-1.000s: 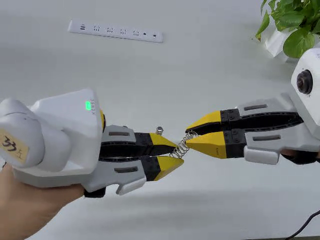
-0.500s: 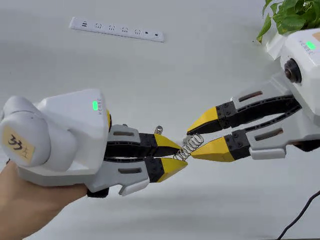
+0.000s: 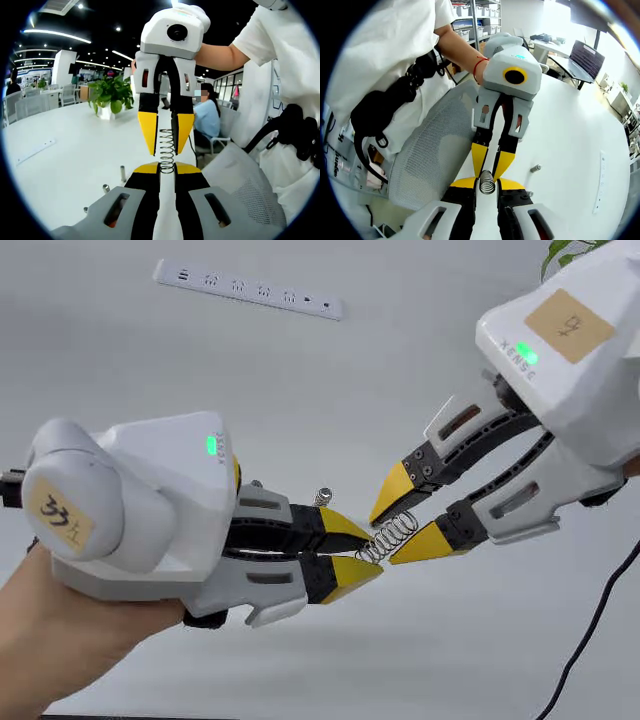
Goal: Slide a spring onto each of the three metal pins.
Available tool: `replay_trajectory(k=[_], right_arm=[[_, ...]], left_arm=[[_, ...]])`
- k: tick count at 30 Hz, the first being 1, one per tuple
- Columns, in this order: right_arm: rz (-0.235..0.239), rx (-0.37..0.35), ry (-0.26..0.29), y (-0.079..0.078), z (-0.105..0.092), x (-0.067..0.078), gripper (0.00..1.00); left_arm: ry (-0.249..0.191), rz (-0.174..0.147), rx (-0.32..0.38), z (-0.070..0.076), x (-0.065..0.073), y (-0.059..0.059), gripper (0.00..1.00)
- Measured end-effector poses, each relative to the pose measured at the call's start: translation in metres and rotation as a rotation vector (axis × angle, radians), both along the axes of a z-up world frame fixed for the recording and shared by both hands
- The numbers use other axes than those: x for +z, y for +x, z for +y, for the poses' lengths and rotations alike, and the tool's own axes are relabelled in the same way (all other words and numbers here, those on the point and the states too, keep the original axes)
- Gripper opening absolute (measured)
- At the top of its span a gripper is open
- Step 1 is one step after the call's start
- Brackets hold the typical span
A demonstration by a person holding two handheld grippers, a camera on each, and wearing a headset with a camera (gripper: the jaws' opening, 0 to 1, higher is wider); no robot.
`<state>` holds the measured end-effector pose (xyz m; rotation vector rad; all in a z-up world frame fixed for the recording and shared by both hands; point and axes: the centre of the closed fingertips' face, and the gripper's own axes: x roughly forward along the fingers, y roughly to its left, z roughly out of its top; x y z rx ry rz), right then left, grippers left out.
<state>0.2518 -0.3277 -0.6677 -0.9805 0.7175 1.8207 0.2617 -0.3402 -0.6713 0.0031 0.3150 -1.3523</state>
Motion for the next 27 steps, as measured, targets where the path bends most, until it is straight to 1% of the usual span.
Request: replay_trajectory(k=[2, 4, 6, 11, 20, 22, 23, 27], right_arm=[[0.011, 0.000, 0.004, -0.0002, 0.0012, 0.0011, 0.10], [0.006, 0.008, -0.001, 0.0000, 0.0006, 0.0006, 0.09], [0.014, 0.007, -0.001, -0.0005, 0.0003, 0.0003, 0.08], [0.014, 0.013, -0.004, -0.0013, -0.0004, 0.0004, 0.07], [0.008, 0.043, -0.005, -0.0039, -0.0011, -0.0016, 0.07], [0.010, 0.050, -0.006, -0.0035, -0.0039, -0.0019, 0.07], [0.004, 0.058, -0.005, -0.0030, -0.0050, -0.0023, 0.07], [-0.003, 0.058, -0.010, -0.0044, -0.0041, -0.0023, 0.06]], left_arm=[[-0.001, -0.001, 0.002, 0.0001, -0.0005, 0.0007, 0.06], [-0.003, 0.001, 0.002, -0.0005, -0.0004, 0.0009, 0.06], [-0.008, 0.002, 0.002, -0.0011, 0.0000, 0.0013, 0.06], [-0.007, 0.005, -0.003, -0.0027, -0.0016, 0.0009, 0.06], [-0.007, 0.022, -0.015, -0.0040, -0.0045, -0.0015, 0.06], [-0.005, 0.024, -0.022, -0.0046, -0.0049, -0.0030, 0.06], [-0.006, 0.029, -0.023, -0.0048, -0.0053, -0.0031, 0.06], [-0.004, 0.030, -0.023, -0.0051, -0.0060, -0.0028, 0.07]])
